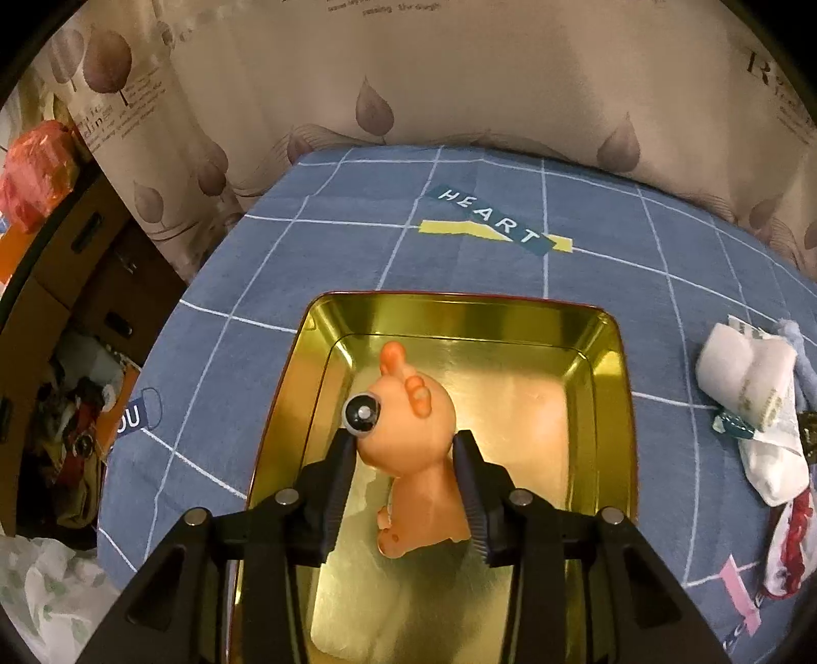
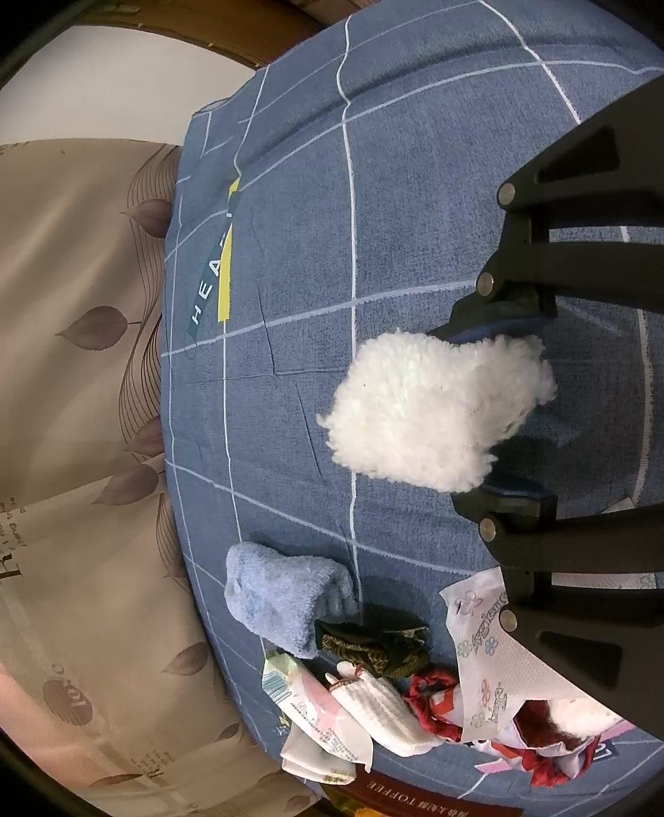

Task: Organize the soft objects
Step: 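Carry the orange toy into the gold tin and open the left tool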

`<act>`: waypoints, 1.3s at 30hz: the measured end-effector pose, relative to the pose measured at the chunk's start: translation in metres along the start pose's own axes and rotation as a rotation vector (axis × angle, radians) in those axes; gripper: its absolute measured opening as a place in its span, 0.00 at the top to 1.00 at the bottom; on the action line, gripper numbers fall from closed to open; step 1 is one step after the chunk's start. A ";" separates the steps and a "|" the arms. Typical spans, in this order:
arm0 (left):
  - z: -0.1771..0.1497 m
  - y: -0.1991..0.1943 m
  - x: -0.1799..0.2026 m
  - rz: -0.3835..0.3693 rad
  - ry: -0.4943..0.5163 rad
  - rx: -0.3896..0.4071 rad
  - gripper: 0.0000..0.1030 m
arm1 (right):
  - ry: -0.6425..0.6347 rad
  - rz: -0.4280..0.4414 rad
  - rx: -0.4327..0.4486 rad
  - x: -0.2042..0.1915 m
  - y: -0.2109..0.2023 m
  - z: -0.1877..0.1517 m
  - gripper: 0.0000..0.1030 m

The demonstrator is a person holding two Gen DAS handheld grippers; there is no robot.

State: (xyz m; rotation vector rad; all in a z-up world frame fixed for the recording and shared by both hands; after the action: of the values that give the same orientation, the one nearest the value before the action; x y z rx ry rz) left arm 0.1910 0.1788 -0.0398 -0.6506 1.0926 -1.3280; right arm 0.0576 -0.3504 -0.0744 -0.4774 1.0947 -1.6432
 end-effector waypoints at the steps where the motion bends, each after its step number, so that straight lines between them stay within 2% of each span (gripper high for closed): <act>1: 0.001 0.002 0.000 -0.006 -0.006 -0.005 0.61 | -0.001 -0.001 0.000 0.000 0.000 0.000 0.60; 15: 0.000 0.020 -0.008 0.038 -0.002 -0.023 0.58 | -0.012 -0.015 0.002 -0.002 0.002 0.000 0.60; 21: -0.003 0.021 -0.014 0.011 -0.022 -0.018 0.55 | -0.013 -0.016 0.002 -0.002 0.002 0.000 0.60; 33: -0.008 -0.016 -0.013 -0.013 0.008 0.061 0.53 | -0.019 -0.021 0.004 0.000 0.001 -0.001 0.60; 39: -0.027 -0.045 -0.007 0.036 0.030 0.115 0.53 | -0.026 -0.030 0.006 -0.001 0.001 -0.001 0.60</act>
State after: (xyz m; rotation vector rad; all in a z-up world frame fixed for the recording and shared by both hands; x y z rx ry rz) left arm 0.1481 0.1828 -0.0087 -0.5253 1.0388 -1.3624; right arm 0.0580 -0.3493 -0.0758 -0.5126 1.0673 -1.6618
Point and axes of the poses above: each gripper's, at about its wrist camera, not at the fingertips, and y roughly the way its jaws point, x to its right, z to its top, the point moved 2 cm from there along y, roughly the way its jaws point, and after that the axes turned 15 degrees about y, right-handed, at the moved point
